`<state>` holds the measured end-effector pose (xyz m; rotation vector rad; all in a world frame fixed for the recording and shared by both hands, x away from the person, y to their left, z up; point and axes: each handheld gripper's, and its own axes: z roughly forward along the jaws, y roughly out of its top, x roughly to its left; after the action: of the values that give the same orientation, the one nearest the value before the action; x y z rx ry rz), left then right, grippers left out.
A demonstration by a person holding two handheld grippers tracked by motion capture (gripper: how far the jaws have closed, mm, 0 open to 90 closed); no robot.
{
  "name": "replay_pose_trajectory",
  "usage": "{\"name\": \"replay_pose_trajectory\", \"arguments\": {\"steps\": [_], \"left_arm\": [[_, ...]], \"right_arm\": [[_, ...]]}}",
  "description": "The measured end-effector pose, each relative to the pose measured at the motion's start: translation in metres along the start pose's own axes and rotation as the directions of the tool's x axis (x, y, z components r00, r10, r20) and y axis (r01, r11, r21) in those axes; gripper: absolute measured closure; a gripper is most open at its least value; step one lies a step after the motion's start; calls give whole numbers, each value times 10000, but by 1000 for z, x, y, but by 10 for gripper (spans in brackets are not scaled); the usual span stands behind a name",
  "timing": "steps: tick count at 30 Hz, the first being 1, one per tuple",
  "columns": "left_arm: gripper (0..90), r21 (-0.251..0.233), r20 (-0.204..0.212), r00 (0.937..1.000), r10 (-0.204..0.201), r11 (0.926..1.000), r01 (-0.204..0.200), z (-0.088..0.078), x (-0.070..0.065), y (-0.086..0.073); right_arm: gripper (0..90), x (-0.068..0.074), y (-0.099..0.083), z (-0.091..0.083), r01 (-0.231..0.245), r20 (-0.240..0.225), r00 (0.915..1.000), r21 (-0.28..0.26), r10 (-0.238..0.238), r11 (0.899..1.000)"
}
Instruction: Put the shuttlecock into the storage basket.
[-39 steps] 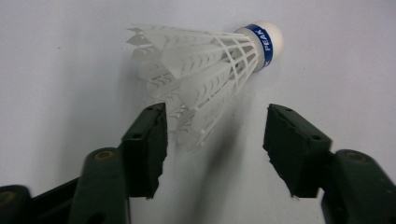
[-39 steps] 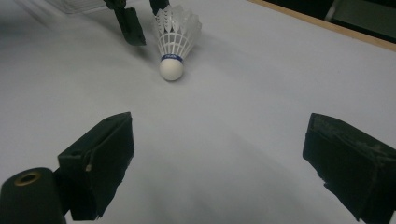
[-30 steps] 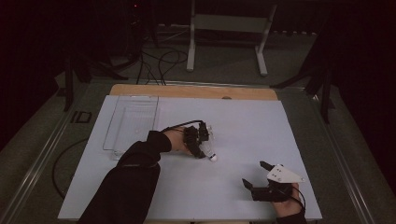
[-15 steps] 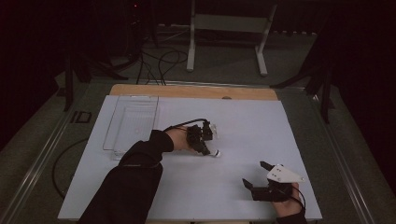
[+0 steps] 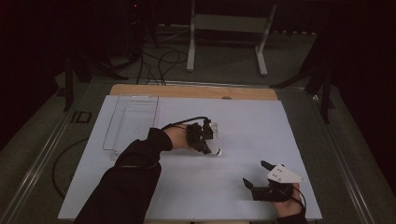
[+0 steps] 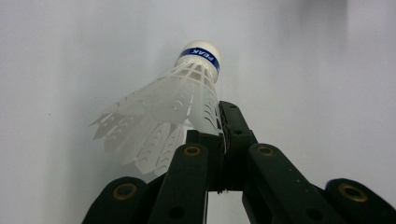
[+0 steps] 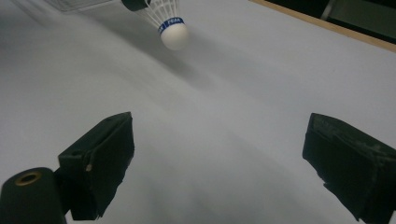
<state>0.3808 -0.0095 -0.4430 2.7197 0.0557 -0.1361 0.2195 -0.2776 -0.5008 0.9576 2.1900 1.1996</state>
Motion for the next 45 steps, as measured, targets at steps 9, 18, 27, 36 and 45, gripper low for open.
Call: {"name": "replay_pose_trajectory", "arguments": {"steps": [9,18,27,36,45], "left_arm": [[897,109,6,10000,75,9999,-75,-9,-6,1],[897,-36,12,10000,93,10000,-93,-19,-10,2],[897,-73,68,9999,109,9999,-109,-25,-12,0],[897,-57,50,9999,94,9999,-94,-32,-14,-2],[896,-241,136,9999,5,9997,-2,-41,-14,-7]], "right_arm": [[90,0,0,0,40,8,10000,13,-40,10000],[90,1,0,0,77,39,10000,-37,-77,10000],[101,-2,-1,2,-134,-130,9998,-2,134,9999],[101,-1,-1,3,40,-55,10000,-1,-40,10000],[101,0,-1,3,36,-81,10000,-4,-36,10000]]}}
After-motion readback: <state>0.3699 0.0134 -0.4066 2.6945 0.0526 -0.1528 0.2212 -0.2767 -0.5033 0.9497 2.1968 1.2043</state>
